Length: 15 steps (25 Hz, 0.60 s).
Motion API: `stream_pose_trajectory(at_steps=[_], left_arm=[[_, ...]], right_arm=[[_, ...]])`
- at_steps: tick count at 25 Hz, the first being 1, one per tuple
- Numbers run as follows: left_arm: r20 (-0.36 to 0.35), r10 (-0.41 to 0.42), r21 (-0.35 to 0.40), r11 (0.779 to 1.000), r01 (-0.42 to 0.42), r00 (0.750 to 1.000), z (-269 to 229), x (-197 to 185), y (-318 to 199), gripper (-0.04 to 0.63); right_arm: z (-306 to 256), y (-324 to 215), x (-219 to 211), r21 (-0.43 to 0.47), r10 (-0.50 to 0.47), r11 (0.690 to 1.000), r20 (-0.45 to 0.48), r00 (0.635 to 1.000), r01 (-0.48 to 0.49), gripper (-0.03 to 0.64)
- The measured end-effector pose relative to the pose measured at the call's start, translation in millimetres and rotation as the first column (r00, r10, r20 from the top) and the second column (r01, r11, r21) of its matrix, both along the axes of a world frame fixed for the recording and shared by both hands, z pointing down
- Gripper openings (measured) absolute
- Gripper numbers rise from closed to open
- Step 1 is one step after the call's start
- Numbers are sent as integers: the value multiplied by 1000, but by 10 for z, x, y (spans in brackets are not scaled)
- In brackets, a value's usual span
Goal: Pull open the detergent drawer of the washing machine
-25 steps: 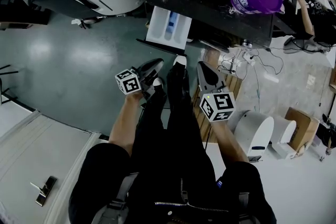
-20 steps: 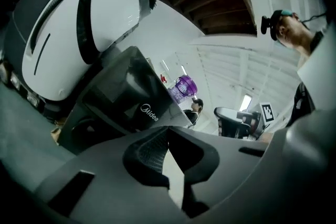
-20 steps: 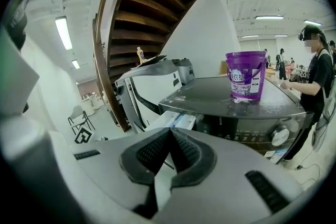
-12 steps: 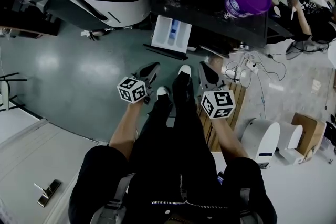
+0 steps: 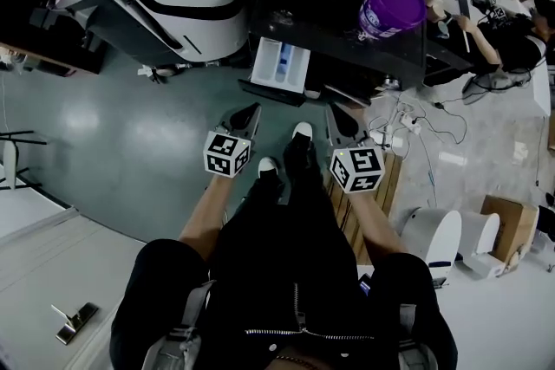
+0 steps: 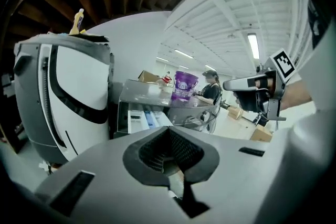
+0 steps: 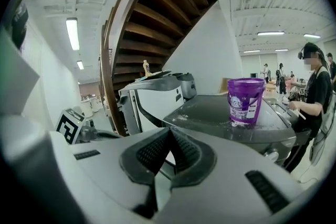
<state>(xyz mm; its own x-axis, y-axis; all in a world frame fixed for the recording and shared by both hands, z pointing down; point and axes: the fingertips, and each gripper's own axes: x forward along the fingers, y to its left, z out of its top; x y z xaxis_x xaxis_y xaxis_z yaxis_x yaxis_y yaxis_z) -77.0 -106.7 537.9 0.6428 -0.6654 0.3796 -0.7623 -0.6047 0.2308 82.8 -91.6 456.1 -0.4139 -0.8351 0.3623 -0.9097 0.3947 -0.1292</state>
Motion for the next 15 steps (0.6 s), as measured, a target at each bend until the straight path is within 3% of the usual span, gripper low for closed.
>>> stream_pose_trajectory(at_steps=[7,15], left_arm=[[36,7,93,996,-10,999,-485,51,-47,21],[66,13,242,970,-29,998,-1154,-1,-154,21]], right_arm=[[-322,-15,-26,82,8,997,5,1000,-8,3],[-629,-84,36,157,57,986,22,998,-60,3]])
